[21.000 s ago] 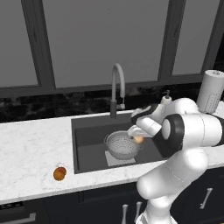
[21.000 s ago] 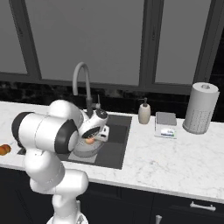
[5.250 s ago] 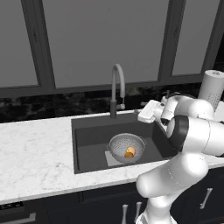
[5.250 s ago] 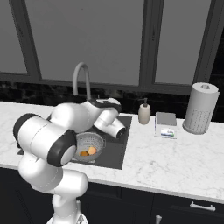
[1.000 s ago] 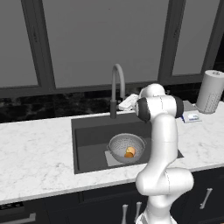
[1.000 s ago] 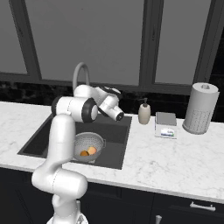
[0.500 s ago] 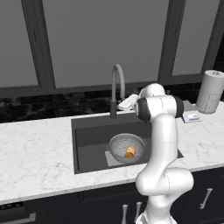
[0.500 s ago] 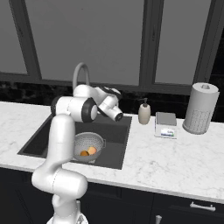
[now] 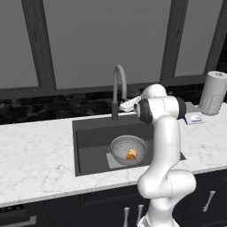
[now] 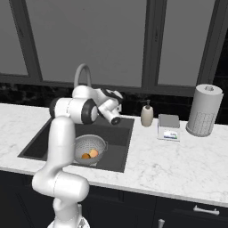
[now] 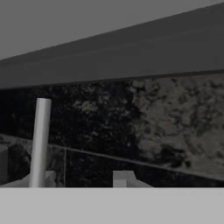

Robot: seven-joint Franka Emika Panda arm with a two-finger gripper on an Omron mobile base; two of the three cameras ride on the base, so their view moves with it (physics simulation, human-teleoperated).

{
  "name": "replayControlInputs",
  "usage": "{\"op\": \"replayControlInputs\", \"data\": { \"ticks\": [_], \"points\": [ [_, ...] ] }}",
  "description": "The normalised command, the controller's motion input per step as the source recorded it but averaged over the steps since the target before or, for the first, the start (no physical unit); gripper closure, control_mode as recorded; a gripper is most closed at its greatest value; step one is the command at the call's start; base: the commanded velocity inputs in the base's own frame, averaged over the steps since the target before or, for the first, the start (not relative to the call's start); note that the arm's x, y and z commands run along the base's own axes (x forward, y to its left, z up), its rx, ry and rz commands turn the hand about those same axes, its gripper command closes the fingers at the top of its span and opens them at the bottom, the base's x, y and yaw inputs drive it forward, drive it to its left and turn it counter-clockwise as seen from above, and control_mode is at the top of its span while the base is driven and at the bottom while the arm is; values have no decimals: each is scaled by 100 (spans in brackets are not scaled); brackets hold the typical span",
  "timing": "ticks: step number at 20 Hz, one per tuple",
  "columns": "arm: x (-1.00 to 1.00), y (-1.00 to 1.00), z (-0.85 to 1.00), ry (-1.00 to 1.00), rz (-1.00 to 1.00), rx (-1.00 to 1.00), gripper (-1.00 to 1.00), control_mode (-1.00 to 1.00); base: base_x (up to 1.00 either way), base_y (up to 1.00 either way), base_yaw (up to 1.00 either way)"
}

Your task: Put the colander in the sink, put the peach, peach in the colander, and turn on the sink faucet and pour water over the colander.

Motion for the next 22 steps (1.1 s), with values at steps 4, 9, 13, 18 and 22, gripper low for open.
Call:
{"op": "replayControlInputs", "data": {
  "ticks": [4,9,13,18,22],
  "points": [
    [10,-67,0,0,-18,0,100,-100,0,0,0],
    [6,-68,0,1,-15,0,100,-100,0,0,0],
    [2,-76,0,4,-8,0,100,-100,0,0,0],
    [0,-84,0,2,-2,1,100,-100,0,0,0],
    [0,-90,-2,1,0,3,100,-100,0,0,0]
  ]
}}
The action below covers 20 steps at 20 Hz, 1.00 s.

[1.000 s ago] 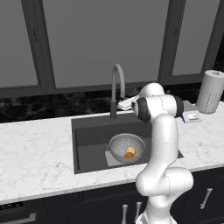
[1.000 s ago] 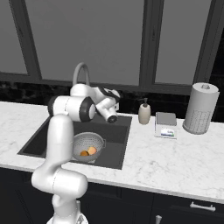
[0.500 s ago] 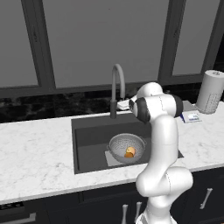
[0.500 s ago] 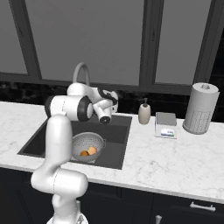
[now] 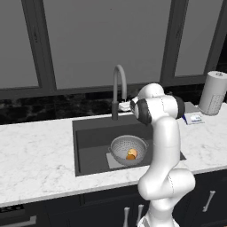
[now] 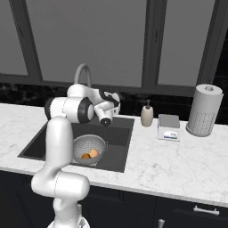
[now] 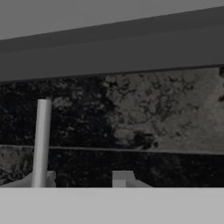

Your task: Put the colander in the sink, put the peach, peach in the colander, and turn on the sink faucet and pour water over the colander.

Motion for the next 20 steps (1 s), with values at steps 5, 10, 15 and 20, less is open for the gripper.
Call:
{"op": "replayControlInputs", "data": {
  "ticks": [5,10,15,20],
  "points": [
    [0,-94,-4,2,0,4,100,-100,0,0,0],
    [0,-97,-7,3,0,4,100,-100,0,0,0],
    [0,-98,-9,3,0,4,100,-100,0,0,0],
    [0,-99,-10,3,0,3,100,-100,0,0,0]
  ]
}}
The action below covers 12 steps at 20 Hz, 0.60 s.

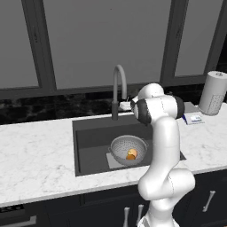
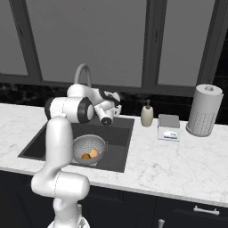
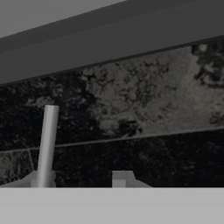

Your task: Put the colander in the sink, put the peach, peach in the colander, and turn on the sink faucet and pour water over the colander.

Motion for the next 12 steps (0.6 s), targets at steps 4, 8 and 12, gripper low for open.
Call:
{"op": "replayControlInputs", "data": {
  "ticks": [4,8,12],
  "points": [
    [0,-98,-12,3,0,3,100,-100,0,0,0],
    [0,-94,-16,3,0,2,100,-100,0,0,0],
    [0,-89,-18,3,0,0,100,-100,0,0,0]
  ]
}}
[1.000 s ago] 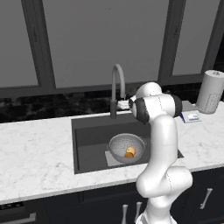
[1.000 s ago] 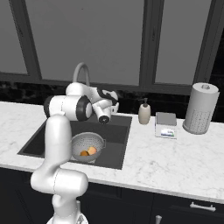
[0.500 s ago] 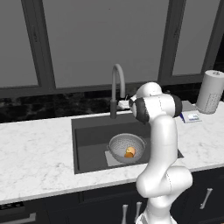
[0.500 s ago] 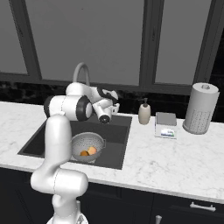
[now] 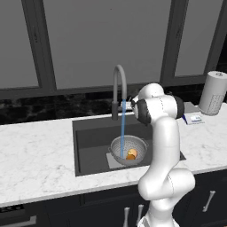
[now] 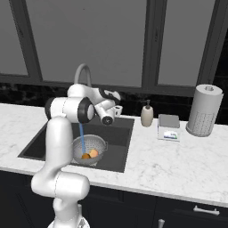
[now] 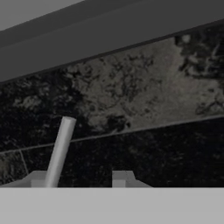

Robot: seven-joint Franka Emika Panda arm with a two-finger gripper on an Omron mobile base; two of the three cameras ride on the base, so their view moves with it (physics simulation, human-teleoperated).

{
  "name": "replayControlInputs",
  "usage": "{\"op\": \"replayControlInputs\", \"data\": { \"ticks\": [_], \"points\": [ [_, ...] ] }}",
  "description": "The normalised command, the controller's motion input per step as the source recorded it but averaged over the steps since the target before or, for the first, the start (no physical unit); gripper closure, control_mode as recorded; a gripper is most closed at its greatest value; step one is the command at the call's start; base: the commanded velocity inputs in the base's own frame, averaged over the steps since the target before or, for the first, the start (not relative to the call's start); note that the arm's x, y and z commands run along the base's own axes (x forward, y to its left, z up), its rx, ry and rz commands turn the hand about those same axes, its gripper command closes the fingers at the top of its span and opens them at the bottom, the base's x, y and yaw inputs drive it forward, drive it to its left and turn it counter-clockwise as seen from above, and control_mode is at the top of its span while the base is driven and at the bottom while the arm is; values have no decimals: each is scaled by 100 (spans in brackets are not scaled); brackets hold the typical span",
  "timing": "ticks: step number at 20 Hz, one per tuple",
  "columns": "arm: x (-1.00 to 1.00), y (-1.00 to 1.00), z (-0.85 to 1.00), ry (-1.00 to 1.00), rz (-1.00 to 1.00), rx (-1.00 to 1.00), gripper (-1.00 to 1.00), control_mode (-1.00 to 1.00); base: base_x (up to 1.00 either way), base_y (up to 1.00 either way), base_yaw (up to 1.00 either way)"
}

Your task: Put the colander in the sink, put the peach, peach in the colander, and turn on the sink faucet and pour water over the colander.

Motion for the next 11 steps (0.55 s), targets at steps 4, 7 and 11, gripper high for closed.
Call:
{"op": "replayControlInputs", "data": {
  "ticks": [4,7,11],
  "points": [
    [-2,-76,-18,2,0,0,100,-100,0,0,0],
    [-10,-19,-5,0,-3,-10,100,-100,0,0,0],
    [0,-1,0,0,0,0,100,-100,0,0,0]
  ]
}}
